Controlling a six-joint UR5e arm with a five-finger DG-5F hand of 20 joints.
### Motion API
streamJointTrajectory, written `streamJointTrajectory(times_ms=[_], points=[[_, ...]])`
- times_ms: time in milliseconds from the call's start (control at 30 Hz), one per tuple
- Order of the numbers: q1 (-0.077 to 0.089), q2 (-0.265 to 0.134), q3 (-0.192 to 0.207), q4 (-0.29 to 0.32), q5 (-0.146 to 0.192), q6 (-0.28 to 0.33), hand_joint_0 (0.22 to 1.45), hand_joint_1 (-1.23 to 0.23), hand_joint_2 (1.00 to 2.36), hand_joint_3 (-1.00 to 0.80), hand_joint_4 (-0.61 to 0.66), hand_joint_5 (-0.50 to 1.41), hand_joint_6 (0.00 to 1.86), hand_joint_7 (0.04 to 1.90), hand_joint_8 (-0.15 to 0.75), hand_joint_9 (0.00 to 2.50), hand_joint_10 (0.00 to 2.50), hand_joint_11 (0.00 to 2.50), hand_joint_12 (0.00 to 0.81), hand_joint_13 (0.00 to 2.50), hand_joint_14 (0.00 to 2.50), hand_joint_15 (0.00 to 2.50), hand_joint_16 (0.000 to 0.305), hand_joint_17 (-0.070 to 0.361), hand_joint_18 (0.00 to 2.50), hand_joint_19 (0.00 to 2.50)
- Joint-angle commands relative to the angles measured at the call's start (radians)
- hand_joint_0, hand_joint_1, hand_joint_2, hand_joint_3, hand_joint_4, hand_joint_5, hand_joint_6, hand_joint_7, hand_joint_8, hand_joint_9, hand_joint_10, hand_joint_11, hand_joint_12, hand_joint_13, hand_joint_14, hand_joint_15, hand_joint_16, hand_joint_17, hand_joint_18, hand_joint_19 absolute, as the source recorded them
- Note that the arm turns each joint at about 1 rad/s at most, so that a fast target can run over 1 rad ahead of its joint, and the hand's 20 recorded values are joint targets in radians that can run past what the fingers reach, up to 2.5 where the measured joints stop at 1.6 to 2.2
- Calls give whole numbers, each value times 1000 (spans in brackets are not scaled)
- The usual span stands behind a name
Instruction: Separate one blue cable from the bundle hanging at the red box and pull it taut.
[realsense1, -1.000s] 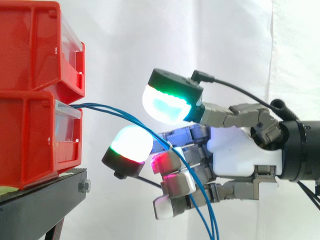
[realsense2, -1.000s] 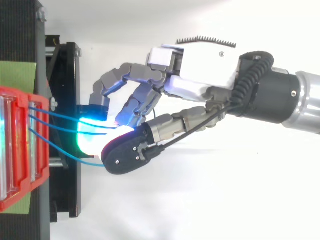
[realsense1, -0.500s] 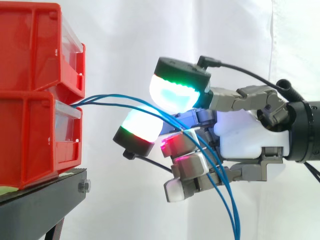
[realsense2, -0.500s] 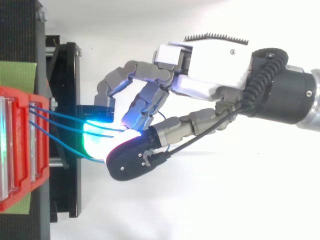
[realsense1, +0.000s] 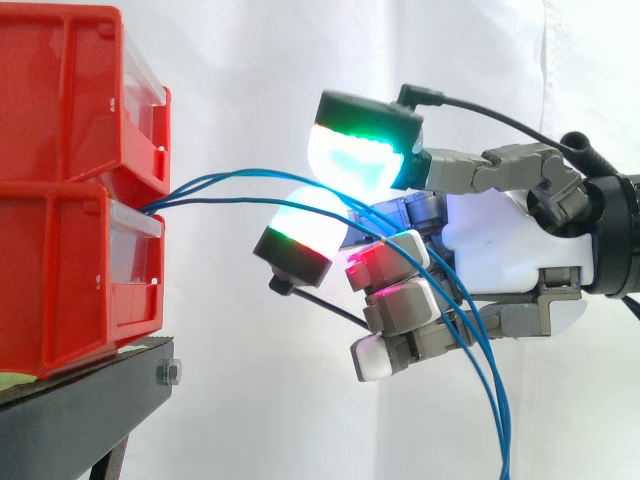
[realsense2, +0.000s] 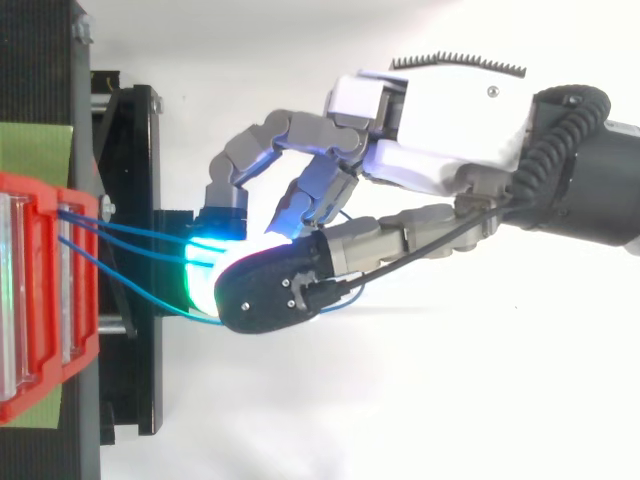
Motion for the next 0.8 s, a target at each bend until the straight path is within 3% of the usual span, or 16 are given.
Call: streamJointTrajectory(times_ms=[0,200,300,367,500,633,767], points=[[-1,5,1,-15,6,0,629,-672,1022,-124,24,-202,966,965,324,1183,7,1313,327,1211,25,1071,39,87,791,687],[-2,8,1,-28,7,2,674,-770,1025,-94,-21,-216,990,987,304,1120,7,1317,328,1159,26,1075,42,94,787,690],[-4,8,1,-31,7,2,718,-812,1018,-246,20,-219,987,962,306,1107,8,1316,328,1136,27,1061,43,96,776,700],[-4,8,1,-31,7,2,721,-830,1000,-500,58,-209,974,939,306,1121,9,1306,327,1130,28,1053,43,97,778,698],[-4,6,1,-31,7,2,608,-799,1000,-500,75,-192,960,927,310,1154,11,1311,327,1133,28,1059,43,96,782,715],[-7,6,3,-31,7,2,523,-618,1000,-500,88,-182,948,911,330,1205,9,1313,350,1172,26,1050,46,104,818,725],[-8,8,3,-31,7,2,577,-445,1000,-500,79,-180,936,985,311,1221,12,1326,329,1177,26,1063,44,99,814,757]])
